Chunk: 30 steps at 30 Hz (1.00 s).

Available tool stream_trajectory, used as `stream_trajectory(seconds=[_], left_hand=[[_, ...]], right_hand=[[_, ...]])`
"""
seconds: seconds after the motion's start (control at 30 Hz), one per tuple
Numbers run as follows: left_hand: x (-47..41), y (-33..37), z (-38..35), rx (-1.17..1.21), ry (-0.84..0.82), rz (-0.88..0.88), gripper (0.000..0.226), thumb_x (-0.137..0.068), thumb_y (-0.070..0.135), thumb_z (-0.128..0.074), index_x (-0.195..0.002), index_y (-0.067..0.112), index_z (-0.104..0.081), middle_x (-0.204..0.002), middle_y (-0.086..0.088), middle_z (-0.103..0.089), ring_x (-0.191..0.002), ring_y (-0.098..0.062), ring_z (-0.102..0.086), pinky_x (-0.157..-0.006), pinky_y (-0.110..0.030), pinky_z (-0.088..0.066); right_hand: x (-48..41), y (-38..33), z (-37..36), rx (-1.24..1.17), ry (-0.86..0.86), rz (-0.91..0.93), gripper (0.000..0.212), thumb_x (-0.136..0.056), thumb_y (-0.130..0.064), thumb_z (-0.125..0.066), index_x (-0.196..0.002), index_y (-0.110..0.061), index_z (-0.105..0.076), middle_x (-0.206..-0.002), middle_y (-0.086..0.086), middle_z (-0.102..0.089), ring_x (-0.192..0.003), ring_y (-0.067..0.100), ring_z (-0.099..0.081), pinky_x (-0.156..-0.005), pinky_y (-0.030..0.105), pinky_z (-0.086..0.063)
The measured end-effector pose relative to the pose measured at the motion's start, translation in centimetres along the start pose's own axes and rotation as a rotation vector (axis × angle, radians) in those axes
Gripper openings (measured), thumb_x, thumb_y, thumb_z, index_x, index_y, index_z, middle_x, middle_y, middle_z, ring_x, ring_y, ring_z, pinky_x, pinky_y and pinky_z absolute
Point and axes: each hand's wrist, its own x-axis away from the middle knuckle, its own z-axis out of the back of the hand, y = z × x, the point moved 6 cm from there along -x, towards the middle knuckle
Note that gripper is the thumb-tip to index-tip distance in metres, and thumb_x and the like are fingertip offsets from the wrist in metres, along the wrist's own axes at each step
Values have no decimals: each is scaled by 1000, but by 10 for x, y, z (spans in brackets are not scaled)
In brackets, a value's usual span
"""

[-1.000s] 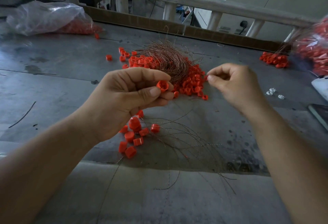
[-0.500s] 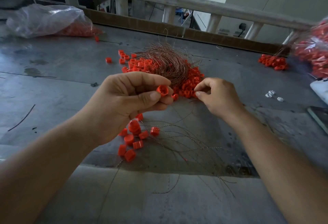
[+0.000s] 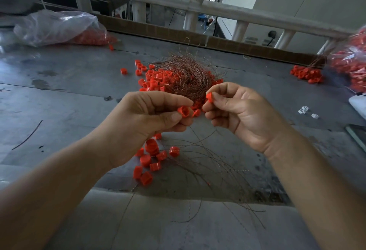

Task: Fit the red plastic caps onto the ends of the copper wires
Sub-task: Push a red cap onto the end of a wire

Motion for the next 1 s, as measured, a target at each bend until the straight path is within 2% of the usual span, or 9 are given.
stream_trajectory(seconds=[0.37, 0.53, 0.63, 0.7, 0.83, 1.0], left_hand=[[-1, 0, 0, -28, 29, -6, 30, -60, 10, -61, -86, 19, -74, -82, -5, -73, -76, -14, -70, -64, -17, -53], [-1, 0, -1, -42, 30, -2, 28, -60, 9, -61, -82, 20, -75, -83, -5, -73, -76, -14, -70, -63, -17, -53], [-1, -1, 0, -53, 39, -1, 27, -61, 8, -61, -85, 15, -71, -82, -7, -73, -74, -15, -70, -63, -18, -53], [-1, -1, 1, -60, 52, 1, 25, -61, 7, -61, -85, 11, -67, -80, -8, -72, -73, -15, -70, -62, -18, -53], [-3, -1, 1, -86, 79, -6, 22, -61, 7, -60, -82, 9, -67, -78, -7, -72, -72, -15, -70, -62, -18, -53], [-3, -1, 4, -92, 113, -12, 23, -59, 7, -61, -80, 14, -70, -74, -4, -72, -69, -13, -70, -61, -17, -53]], right_hand=[[4, 0, -7, 43, -23, 37, 17, -64, -12, -58, -81, -9, -62, -63, -2, -64, -57, 6, -60, -53, 16, -51], [7, 0, -10, 119, -36, 57, 9, -77, -9, -56, -82, -11, -63, -61, 0, -65, -54, 8, -61, -48, 18, -50], [7, -1, -11, 132, -34, 78, 18, -67, -16, -62, -85, -11, -62, -61, -1, -64, -56, 8, -61, -51, 18, -50], [8, -4, -12, 188, -11, 120, 24, -62, -18, -64, -84, -10, -62, -60, -2, -64, -56, 7, -60, -52, 17, -50], [10, -8, -17, 327, 9, 223, 19, -66, -18, -64, -85, -15, -64, -67, -1, -65, -64, 10, -64, -60, 19, -53], [16, -14, -24, 507, 50, 389, 25, -71, -5, -72, -84, -25, -65, -72, -8, -65, -69, 5, -64, -65, 17, -53]])
